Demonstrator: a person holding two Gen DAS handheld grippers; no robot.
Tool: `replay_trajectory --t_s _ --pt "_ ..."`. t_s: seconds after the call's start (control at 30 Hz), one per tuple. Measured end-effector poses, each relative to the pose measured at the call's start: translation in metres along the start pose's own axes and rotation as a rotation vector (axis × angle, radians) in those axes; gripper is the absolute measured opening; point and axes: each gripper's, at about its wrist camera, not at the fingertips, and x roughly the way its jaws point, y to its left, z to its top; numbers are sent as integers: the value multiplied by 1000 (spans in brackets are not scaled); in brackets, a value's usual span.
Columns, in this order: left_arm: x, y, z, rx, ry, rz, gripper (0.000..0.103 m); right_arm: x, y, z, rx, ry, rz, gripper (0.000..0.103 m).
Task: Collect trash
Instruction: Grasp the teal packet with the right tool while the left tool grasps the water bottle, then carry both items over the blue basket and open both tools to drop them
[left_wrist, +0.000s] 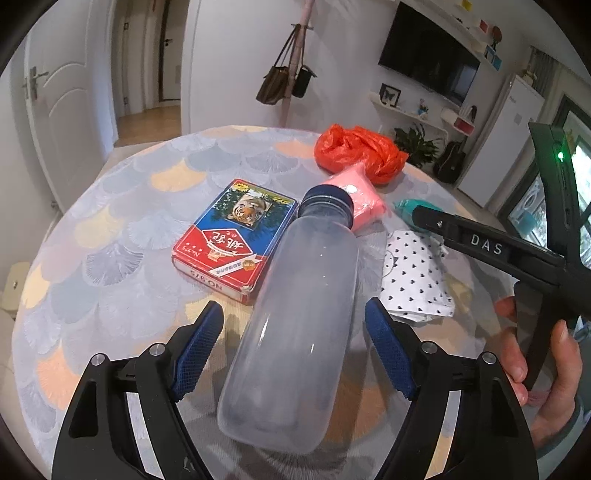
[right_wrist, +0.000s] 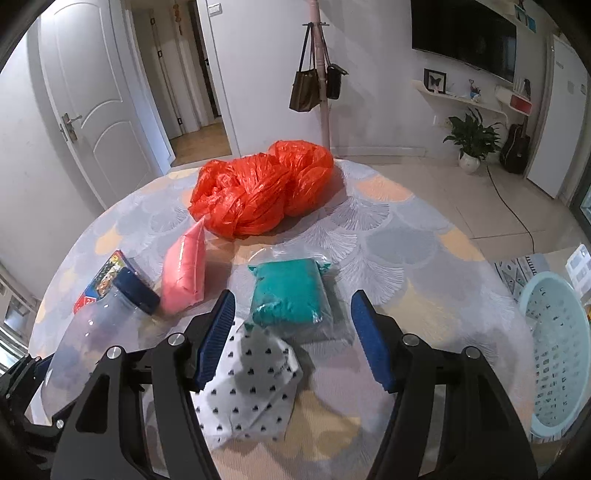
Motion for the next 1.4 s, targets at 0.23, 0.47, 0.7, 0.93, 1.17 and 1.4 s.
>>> replay_trajectory --t_s 0.23,0.47,0.7,0.93,1.17,1.4 --pt "7 -3 -1 -7 18 -8 73 8 0 -3 -6 11 24 37" --pt "8 -6 0 -10 38 -15 50 -4 5 -6 -23 -44 27 35" --pt "-13 -12 2 3 -54 -75 45 -22 -8 -8 23 -89 100 35" --pt "-34 -27 11 22 -134 -142 45 -57 -24 -11 51 -152 108 35" --pt "-53 -70 30 96 -195 -224 45 -107 -59 -15 106 -233 74 35" --pt "-54 -145 41 220 -209 -311 45 -149 -119 -24 206 -273 5 35"
